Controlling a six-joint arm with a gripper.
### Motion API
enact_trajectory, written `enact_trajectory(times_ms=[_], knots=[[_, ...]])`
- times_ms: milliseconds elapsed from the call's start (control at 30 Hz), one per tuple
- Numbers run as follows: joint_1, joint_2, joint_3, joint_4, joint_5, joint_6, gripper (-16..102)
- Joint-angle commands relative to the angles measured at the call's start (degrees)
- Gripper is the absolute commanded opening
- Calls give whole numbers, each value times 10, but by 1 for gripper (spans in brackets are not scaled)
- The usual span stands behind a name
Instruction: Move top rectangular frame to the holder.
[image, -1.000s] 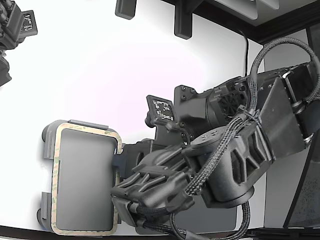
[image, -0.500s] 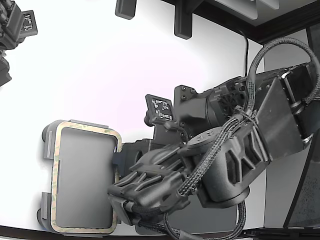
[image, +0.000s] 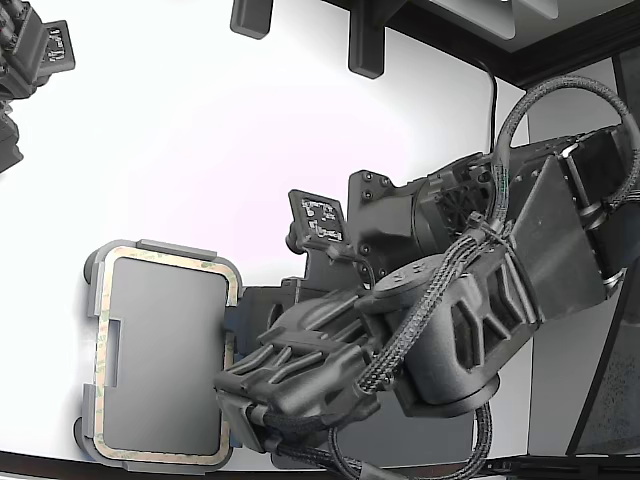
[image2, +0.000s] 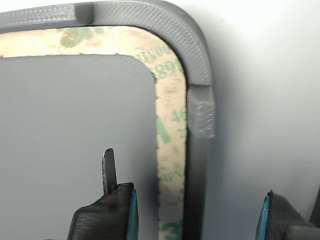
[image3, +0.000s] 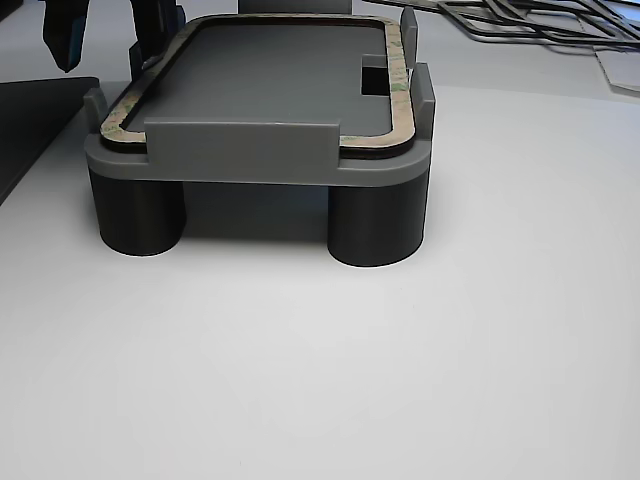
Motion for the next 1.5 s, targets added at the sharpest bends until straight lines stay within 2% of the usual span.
enact_trajectory(times_ms=[0, 100, 233, 300, 500, 633, 767, 867, 967, 1133, 1300, 1400, 1467], knots=[[-5, 11, -36, 5, 18, -22, 100], [6, 44, -58, -2, 88, -115, 100], [6, 134, -31, -16, 165, -347, 100], [-5, 183, -6, -39, 176, -454, 100], [-55, 371, 148, -119, 176, -742, 100], [-136, 547, 332, -227, 132, -933, 100], [-200, 685, 479, -277, 88, -1019, 100], [-219, 766, 557, -301, 83, -1066, 100], [-233, 839, 629, -354, 80, -1119, 100], [-236, 916, 712, -378, 81, -1136, 100], [-236, 919, 730, -370, 79, -1132, 100], [-265, 906, 751, -386, 28, -1150, 100], [-265, 881, 744, -388, 28, -1153, 100]])
